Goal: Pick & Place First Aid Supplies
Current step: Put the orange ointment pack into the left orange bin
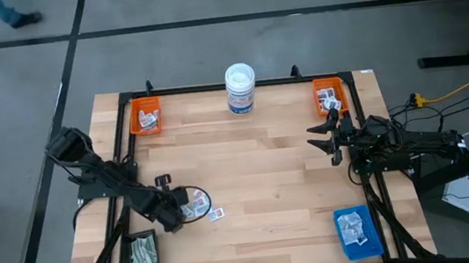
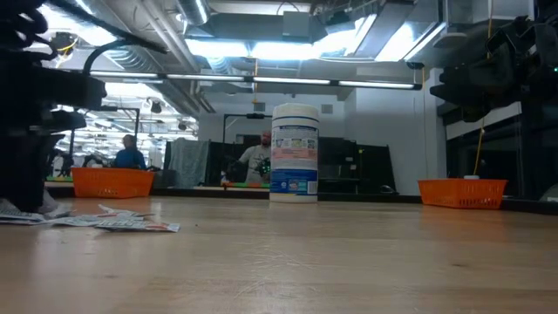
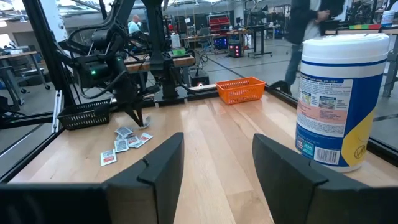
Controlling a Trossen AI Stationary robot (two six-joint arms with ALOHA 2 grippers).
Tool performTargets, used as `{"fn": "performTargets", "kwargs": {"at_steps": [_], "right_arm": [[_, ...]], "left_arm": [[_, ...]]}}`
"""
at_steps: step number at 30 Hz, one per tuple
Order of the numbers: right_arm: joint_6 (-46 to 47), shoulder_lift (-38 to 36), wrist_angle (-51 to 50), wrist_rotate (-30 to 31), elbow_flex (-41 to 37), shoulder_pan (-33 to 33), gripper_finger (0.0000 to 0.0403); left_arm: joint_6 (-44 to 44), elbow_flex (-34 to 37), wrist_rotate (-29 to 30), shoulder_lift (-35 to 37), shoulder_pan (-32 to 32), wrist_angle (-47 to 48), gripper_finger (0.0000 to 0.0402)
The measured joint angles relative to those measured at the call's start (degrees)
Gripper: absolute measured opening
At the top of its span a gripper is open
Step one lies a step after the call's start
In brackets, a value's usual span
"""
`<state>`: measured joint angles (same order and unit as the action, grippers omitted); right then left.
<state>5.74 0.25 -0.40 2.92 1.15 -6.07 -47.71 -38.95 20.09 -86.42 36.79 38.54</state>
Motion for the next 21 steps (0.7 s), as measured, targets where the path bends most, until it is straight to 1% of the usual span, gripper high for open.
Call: {"fn": "performTargets", "kwargs": {"at_steps": [5, 9, 16, 21], "right_arm": [[0.0, 0.0, 0.0, 0.0, 0.0, 0.0, 0.0191], [0.0, 0.0, 0.0, 0.0, 0.0, 0.0, 0.0191], [0.0, 0.0, 0.0, 0.0, 0.0, 0.0, 0.0191], [0.0, 0.0, 0.0, 0.0, 0.0, 0.0, 0.0191]], "left_arm": [[0.3, -0.9, -1.3, 4.5, -2.0, -0.1, 0.0001], [2.8, -1.9, -1.5, 8.8, -4.0, 0.1, 0.0001], [8.2, -4.4, 1.2, 16.1, -7.2, 0.2, 0.0001], [12.1, -6.0, 2.7, 20.0, -9.9, 0.2, 0.0001]]}}
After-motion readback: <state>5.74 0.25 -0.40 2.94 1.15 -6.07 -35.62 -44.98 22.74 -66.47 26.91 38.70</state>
